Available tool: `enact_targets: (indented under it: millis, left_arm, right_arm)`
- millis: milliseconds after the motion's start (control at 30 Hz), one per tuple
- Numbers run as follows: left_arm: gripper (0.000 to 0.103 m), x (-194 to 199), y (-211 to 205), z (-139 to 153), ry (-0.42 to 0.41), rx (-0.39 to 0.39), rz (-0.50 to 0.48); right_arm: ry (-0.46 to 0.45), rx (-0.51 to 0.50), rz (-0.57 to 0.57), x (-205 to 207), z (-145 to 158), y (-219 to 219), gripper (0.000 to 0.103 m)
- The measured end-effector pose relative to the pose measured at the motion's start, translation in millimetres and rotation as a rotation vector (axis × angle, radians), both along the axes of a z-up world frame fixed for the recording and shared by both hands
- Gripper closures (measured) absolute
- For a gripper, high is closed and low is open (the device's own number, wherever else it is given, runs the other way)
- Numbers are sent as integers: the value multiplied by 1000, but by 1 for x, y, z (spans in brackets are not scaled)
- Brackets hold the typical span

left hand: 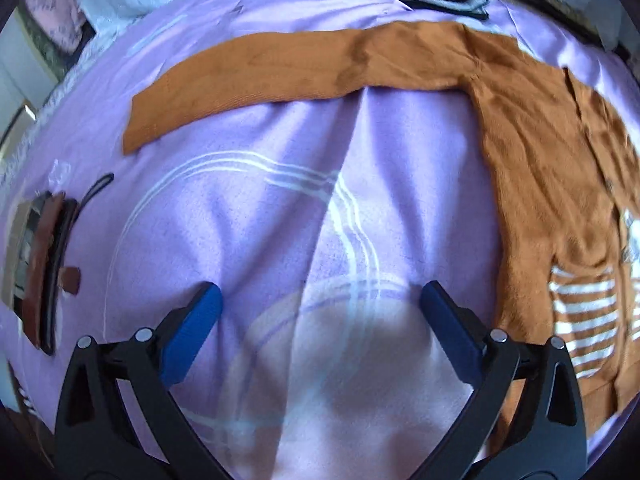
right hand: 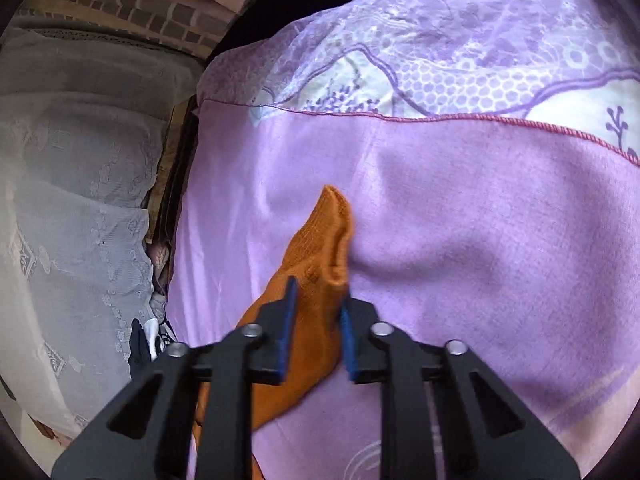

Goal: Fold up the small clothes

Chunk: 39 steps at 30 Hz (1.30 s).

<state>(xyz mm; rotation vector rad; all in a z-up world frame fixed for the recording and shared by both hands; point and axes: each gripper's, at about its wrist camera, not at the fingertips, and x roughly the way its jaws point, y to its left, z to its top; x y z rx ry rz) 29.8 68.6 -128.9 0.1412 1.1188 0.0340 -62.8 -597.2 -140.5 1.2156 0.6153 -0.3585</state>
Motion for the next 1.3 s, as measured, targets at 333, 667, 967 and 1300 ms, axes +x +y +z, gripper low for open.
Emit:
enact_targets:
  millis: [333, 667, 967, 1300]
  left_arm:
    - [2, 2, -2, -5, -58, -12, -12]
    - [2, -8, 2, -10, -166, -55, -26]
    - [2, -7, 5, -10, -177, -83, -32]
    - [2, -7, 5, -11, -178, -83, -32]
  right_arm:
    - [-90, -312, 208, 37, 109, 62, 94]
    - [-189, -562, 536, 116, 195, 194, 94]
    - [-153, -719, 926, 160, 158, 353, 94]
    - [156, -651, 1155, 197, 22, 424, 78]
